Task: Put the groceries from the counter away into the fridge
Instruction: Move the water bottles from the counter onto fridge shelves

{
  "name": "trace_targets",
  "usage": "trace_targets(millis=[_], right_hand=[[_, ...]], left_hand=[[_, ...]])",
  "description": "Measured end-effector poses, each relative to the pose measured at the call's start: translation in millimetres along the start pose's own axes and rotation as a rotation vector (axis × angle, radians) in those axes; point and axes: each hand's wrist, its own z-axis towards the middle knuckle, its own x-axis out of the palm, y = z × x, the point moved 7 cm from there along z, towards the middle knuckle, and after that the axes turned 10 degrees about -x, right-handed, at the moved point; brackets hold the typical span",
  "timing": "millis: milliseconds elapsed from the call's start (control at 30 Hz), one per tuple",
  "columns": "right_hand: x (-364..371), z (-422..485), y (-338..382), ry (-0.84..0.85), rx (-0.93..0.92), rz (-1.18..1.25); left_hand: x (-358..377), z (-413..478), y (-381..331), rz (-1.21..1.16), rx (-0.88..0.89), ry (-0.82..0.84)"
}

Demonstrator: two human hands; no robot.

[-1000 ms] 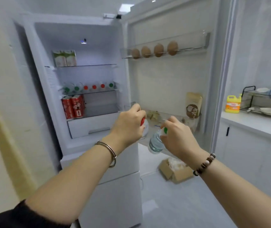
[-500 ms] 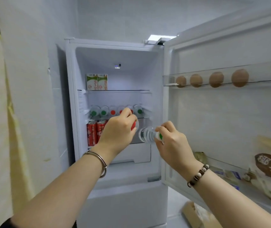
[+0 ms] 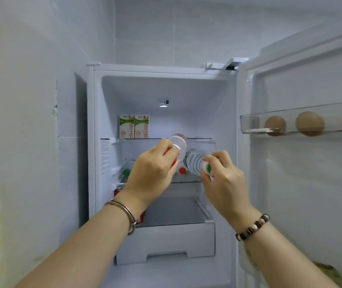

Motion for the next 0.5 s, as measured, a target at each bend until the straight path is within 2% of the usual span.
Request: trace_targets(millis=[200, 500], right_hand=[[57, 3, -35, -0.073, 0.076, 0.022], [90, -48, -45, -0.020, 0.199, -0.006]], left_hand=[[45, 9, 33, 0.018, -0.010, -0.050], [98, -22, 63, -0.101, -0.060, -0.032]])
